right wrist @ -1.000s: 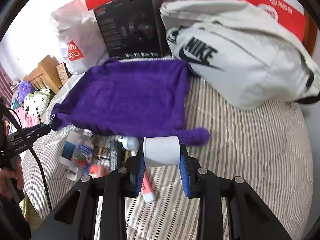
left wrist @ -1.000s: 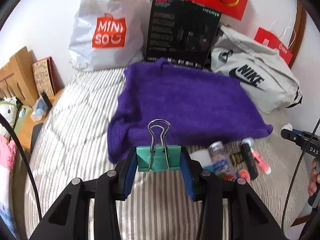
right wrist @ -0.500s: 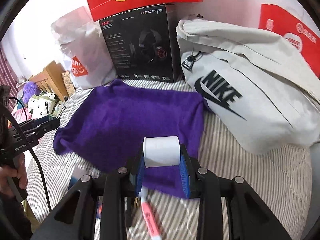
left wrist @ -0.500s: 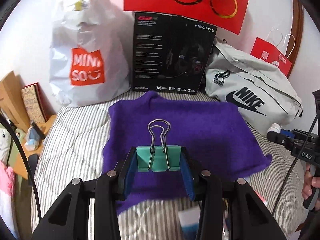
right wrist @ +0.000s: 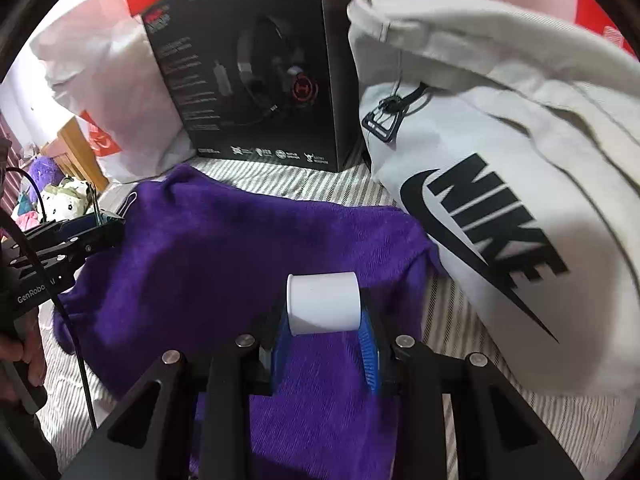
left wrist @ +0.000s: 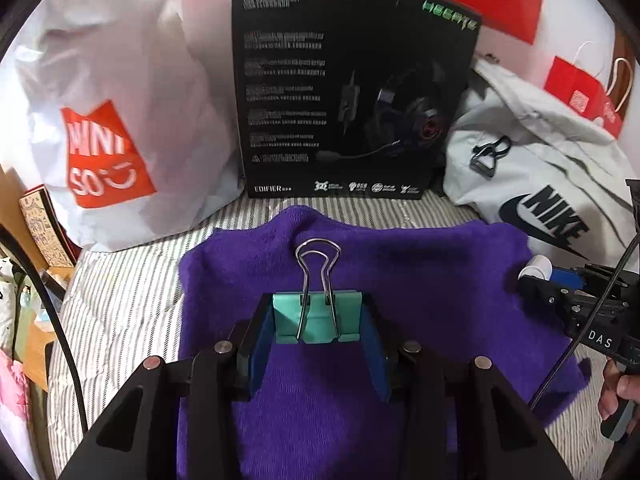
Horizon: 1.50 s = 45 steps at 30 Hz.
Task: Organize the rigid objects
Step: 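Carry the clip and tape roll onto the purple towel and open both tools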
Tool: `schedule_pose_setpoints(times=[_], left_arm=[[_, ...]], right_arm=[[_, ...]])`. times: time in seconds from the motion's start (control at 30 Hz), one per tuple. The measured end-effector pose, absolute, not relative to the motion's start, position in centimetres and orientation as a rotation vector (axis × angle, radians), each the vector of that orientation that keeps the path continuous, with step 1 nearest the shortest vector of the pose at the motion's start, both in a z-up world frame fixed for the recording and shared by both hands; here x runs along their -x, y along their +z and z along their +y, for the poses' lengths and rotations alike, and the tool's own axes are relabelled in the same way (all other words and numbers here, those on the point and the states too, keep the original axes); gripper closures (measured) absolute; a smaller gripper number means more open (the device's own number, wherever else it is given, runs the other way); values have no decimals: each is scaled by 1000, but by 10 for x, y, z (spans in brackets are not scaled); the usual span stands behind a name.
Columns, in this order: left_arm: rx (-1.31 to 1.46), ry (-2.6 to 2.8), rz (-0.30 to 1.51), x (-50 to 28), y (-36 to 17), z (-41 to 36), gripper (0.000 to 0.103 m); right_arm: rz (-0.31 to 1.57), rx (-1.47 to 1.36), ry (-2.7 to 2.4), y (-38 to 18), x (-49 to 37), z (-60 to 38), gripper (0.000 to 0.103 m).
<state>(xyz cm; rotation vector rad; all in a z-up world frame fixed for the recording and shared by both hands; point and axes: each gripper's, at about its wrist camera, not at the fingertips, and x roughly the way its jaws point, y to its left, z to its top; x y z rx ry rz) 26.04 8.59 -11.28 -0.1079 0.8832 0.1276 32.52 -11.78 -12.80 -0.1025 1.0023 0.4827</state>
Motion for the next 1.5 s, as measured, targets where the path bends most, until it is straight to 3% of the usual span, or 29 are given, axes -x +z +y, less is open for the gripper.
schedule_pose_setpoints(times=[1.03,1.23,1.5], left_arm=[[71,150,1068,-318,-161,79,62],[97,152,1122,-312,-163,84,43],[160,147,1098,-264,-145,87,43]], right_arm=[[1090,233,463,-170,-376,-76,71],[1124,217,499,-166,-372,-74,51],[1081,200,497,-131,-329,-93,37]])
